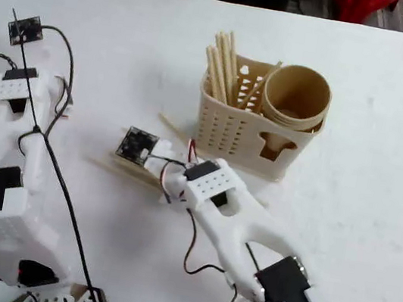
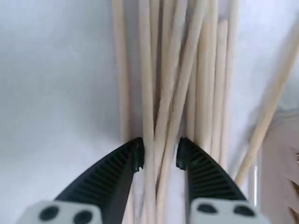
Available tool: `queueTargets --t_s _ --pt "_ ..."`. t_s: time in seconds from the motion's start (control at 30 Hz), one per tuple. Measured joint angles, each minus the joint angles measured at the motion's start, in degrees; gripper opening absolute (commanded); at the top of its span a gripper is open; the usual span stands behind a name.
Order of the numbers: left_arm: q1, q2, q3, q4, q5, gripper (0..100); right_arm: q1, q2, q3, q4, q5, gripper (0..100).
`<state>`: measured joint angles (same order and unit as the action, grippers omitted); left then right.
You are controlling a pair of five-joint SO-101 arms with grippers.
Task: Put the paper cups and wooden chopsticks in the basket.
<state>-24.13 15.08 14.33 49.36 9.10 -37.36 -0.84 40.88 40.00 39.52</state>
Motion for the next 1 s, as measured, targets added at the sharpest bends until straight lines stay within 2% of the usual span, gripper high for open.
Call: queueTargets --t_s 0.3,0.7,0.87,1.0 --pt "0.00 0.00 0.00 0.00 0.00 7 0.09 -5.89 0.00 3.96 -0.09 13.8" --pt "0.00 0.00 0.00 0.00 0.00 7 -2.73 -0.18 0.18 -3.34 -0.09 13.5" --pt "0.00 0.00 0.00 0.00 0.00 7 -2.81 2.81 -1.76 -3.60 -0.18 1.2" --pt "0.00 0.00 0.00 0.00 0.00 7 -2.55 2.73 -1.76 -3.69 -0.18 1.8"
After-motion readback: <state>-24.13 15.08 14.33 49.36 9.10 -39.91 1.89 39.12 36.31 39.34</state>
